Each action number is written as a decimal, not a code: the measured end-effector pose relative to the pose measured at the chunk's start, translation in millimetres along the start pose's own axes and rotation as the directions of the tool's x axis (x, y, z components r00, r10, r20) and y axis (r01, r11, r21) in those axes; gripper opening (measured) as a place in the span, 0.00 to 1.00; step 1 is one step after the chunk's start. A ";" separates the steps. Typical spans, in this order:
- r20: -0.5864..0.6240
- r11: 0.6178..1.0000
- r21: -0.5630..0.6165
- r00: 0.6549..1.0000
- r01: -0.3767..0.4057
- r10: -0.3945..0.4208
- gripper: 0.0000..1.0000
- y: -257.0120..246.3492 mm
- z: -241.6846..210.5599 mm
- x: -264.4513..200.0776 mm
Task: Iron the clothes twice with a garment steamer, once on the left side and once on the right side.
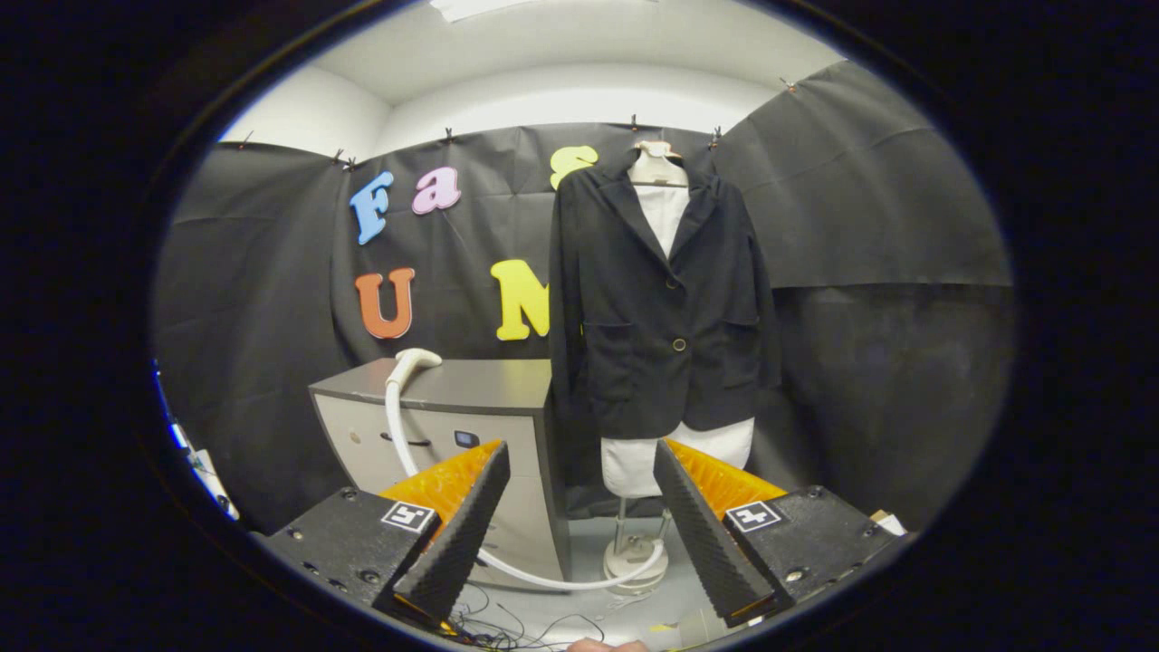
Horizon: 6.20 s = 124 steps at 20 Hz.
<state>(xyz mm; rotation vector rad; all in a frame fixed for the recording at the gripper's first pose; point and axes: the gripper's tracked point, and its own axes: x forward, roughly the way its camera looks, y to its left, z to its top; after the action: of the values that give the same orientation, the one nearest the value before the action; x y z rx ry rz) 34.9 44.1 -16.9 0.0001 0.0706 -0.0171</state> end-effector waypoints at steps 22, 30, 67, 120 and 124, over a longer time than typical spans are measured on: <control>-0.249 0.888 0.001 0.860 -0.460 0.446 1.00 268.6 47.5 206.8; -0.382 0.880 -0.020 0.817 -0.475 0.432 1.00 343.2 47.2 314.1; -0.208 0.931 0.093 0.908 -0.352 0.364 0.33 281.0 133.3 286.2; 0.421 0.984 -0.002 0.893 0.179 -0.161 0.33 -74.9 365.3 261.9; 0.414 0.980 -0.021 0.894 0.199 -0.173 0.33 -74.4 352.1 260.4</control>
<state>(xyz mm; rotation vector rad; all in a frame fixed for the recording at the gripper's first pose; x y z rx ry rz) 318.2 -35.0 316.0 -0.0731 -0.3522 -0.2067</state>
